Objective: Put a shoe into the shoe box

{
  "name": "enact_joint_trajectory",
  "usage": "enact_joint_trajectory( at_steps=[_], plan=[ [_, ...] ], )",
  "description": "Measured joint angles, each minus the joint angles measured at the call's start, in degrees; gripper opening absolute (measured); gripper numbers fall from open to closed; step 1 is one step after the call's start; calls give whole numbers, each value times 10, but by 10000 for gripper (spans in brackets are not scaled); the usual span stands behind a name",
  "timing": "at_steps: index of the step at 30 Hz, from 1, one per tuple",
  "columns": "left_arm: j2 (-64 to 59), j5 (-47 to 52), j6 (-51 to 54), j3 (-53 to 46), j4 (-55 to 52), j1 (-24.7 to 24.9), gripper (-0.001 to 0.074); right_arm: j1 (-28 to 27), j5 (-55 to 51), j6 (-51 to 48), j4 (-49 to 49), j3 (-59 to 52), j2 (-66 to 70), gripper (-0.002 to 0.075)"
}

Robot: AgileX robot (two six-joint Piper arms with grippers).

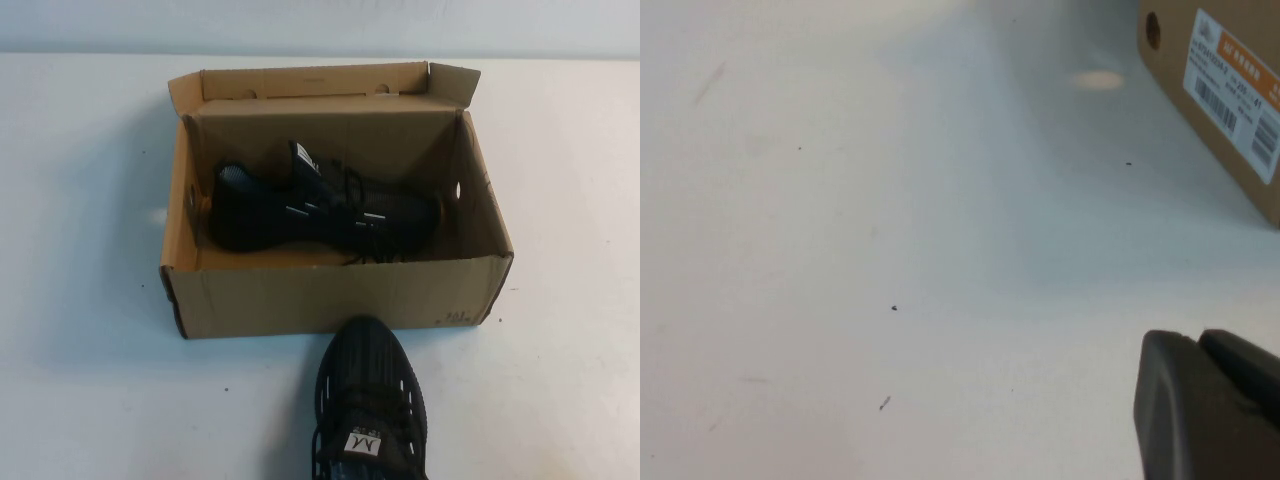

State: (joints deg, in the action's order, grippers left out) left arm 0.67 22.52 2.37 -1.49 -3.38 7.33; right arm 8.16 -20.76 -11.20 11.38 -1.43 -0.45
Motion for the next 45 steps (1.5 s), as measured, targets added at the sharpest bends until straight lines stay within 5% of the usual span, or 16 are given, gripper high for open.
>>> enact_joint_trajectory(
  at_steps=[14,28,38,45],
  plan=[
    [0,-38,0,0,1,0,-1,0,75,0,1,0,0,-16],
    [0,-274,0,0,1,0,-1,0,257,0,2,0,0,-16],
    [0,-288,0,0,1,0,-1,0,286,-15,2,0,0,-17],
    [0,-437,-65,0,1,0,-1,0,492,-13,2,0,0,-16]
  ],
)
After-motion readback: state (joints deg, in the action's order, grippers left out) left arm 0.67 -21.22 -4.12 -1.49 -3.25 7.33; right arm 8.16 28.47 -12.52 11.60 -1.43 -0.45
